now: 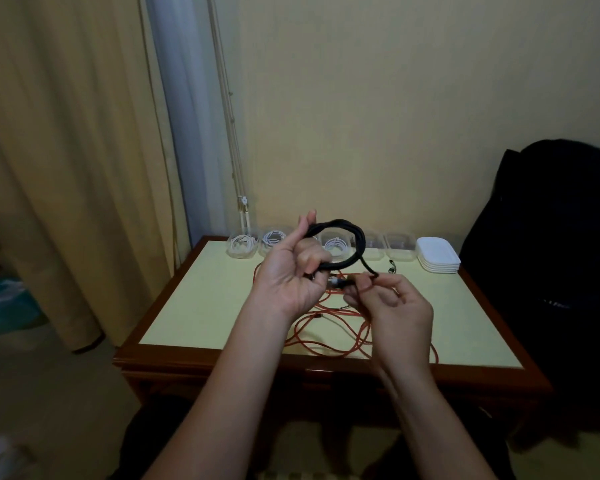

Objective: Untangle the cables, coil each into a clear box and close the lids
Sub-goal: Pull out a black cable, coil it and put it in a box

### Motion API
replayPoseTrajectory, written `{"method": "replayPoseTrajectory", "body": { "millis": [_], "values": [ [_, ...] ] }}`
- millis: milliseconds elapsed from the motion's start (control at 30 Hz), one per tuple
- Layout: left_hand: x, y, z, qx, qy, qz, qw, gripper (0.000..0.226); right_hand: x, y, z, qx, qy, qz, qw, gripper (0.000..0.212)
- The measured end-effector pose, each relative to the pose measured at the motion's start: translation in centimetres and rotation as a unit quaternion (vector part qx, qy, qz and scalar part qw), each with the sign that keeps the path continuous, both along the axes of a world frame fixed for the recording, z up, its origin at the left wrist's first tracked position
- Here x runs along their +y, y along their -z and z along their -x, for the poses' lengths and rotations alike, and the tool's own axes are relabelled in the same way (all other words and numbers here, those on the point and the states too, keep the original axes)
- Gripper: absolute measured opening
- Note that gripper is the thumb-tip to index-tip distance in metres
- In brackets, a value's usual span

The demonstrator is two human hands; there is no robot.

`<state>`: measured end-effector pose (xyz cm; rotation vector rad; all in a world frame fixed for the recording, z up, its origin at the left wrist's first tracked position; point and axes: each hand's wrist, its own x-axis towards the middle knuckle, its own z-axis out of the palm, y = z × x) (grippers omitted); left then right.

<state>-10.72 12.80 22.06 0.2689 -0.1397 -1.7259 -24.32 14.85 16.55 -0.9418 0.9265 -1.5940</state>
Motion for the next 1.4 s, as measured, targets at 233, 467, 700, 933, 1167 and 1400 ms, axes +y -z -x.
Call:
{"method": "replayPoseTrajectory", "body": {
  "millis": [233, 467, 700, 933, 1167, 1400],
  "values": [
    [-0.4, 0.2, 1.1, -0.015, 0.019, 0.000, 1.000, 0.024, -0.4, -1.7, -0.5, -0.292, -0.093, -0.045, 0.951, 0.011],
    [-1.4, 1.0, 1.1, -0.168, -0.061, -0.053, 0.982, 0.026, 0.2, -1.2, -1.0, -0.119, -0.122, -0.071, 0.983, 0.017],
    [-1.4, 1.3, 0.5, -0.153, -0.112, -0.070, 0.979, 0.020, 0.9, -0.9, -1.3, -0.043, -0.125, -0.043, 0.990, 0.013],
    [-0.4, 0.3, 1.8, -0.233, -0.186, -0.035, 0.954, 0.021, 1.1, -0.7, -2.2, -0.097, -0.107, -0.049, 0.988, 0.018],
    [0.1, 2.3, 2.9, -0.202, -0.025, -0.059, 0.977, 0.022, -0.3, -1.3, -0.6, -0.160, -0.118, -0.079, 0.977, 0.020],
    [-0.8, 2.4, 1.5, -0.124, 0.010, -0.100, 0.987, 0.021, 0.1, -0.8, -0.4, -0.165, -0.256, -0.058, 0.951, 0.038]
  ]
}}
